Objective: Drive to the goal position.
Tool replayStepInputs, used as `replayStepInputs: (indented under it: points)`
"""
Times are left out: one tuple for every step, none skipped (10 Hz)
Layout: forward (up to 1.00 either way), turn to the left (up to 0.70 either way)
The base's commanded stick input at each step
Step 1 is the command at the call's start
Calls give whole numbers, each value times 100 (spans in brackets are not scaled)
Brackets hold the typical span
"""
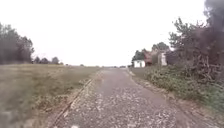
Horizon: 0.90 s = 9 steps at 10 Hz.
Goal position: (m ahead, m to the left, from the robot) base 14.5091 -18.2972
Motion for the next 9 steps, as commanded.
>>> replayStepInputs:
  points:
    - [70, 0]
    - [70, 0]
    - [70, 0]
    - [70, 0]
    - [70, 0]
    - [70, 0]
    - [70, 0]
    - [70, -1]
    - [70, -1]
